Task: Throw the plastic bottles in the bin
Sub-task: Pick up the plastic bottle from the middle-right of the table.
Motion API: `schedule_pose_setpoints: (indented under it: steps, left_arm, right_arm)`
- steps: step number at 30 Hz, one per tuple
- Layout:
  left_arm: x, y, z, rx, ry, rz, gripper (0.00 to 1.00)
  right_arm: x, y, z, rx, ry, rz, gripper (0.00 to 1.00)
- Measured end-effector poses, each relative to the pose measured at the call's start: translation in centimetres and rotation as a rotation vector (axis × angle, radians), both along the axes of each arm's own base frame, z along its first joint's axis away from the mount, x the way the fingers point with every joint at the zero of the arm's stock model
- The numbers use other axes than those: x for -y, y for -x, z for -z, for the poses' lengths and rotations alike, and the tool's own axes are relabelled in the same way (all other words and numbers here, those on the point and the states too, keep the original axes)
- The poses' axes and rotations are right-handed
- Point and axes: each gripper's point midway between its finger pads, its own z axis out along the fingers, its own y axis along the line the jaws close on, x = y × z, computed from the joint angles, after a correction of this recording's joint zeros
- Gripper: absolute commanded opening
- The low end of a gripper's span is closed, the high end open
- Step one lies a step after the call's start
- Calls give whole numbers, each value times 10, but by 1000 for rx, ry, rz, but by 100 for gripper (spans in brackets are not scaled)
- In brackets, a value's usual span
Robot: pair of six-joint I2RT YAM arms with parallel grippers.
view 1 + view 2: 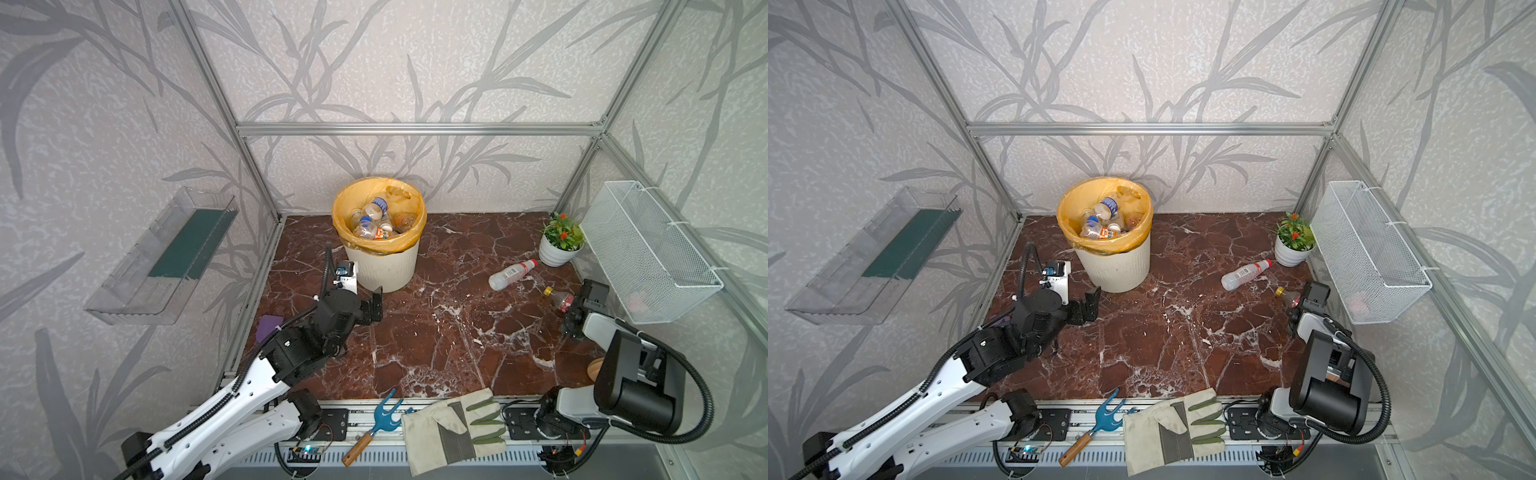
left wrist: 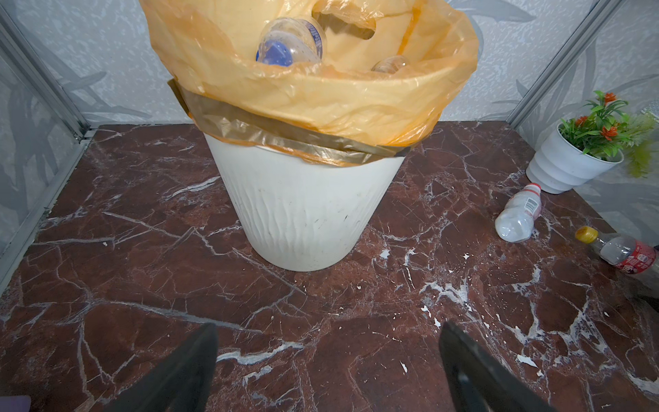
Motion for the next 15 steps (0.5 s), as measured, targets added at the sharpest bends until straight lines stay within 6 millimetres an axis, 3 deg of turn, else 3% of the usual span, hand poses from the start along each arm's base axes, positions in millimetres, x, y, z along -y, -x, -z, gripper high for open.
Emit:
schedule_pose_setpoints:
  steps: [6, 15]
  left_arm:
    - [-4, 1, -4, 10, 11, -7, 96]
    - [-6, 2, -6, 16, 17, -15, 96]
  right_arm:
    - [5, -14, 5, -6, -61, -20, 81]
    - [6, -27, 11, -40, -105, -107, 64]
